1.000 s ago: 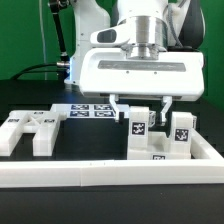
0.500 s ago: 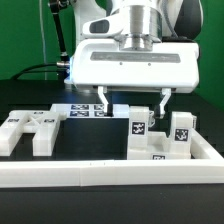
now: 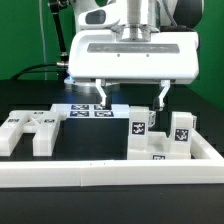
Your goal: Assemble chair
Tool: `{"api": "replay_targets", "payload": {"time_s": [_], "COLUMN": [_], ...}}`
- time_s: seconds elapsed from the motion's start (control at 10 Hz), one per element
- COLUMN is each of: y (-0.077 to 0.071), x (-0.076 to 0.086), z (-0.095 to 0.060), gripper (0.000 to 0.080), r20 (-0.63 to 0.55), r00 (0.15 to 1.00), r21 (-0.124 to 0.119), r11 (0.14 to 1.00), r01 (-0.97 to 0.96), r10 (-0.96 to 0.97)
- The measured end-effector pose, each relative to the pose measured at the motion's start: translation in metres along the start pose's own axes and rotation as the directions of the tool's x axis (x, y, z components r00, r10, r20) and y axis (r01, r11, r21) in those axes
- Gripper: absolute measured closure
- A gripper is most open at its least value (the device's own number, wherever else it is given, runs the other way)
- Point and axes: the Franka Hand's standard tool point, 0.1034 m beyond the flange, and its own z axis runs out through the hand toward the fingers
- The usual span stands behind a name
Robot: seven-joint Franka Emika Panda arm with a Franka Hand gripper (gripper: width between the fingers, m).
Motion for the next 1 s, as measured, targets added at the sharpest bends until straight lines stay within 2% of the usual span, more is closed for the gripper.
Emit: {"api": "replay_targets", "payload": {"time_s": [0.1, 0.2, 0.3, 0.5, 0.8, 0.9, 1.0], "y": [0.0, 0.0, -0.001, -0.004, -0.002, -0.002, -0.003], "x": [-0.002, -0.01, -0.006, -0.01, -0.015, -0.009, -0.011], "z": [0.001, 0.006, 0.007, 0.006, 0.009, 0.013, 0.013], "gripper": [0.0151, 0.0151, 0.0151, 0.0151, 0.0151, 0.0151, 0.0151], "r20": [0.013, 0.13, 0.204, 0.348, 0.499, 0.469, 0.469], "r00": [1.0, 0.991, 0.979, 0.937, 0.866, 0.883, 0.883], "r21": [0.0, 0.013, 0.024, 0.04, 0.046, 0.043, 0.04], "r11": [1.0, 1.0, 0.999, 0.999, 0.998, 0.998, 0.998], "r01": [0.0, -0.011, -0.022, -0.037, -0.052, -0.048, -0.051], "r10": [0.0, 0.01, 0.016, 0.021, 0.022, 0.022, 0.026]}}
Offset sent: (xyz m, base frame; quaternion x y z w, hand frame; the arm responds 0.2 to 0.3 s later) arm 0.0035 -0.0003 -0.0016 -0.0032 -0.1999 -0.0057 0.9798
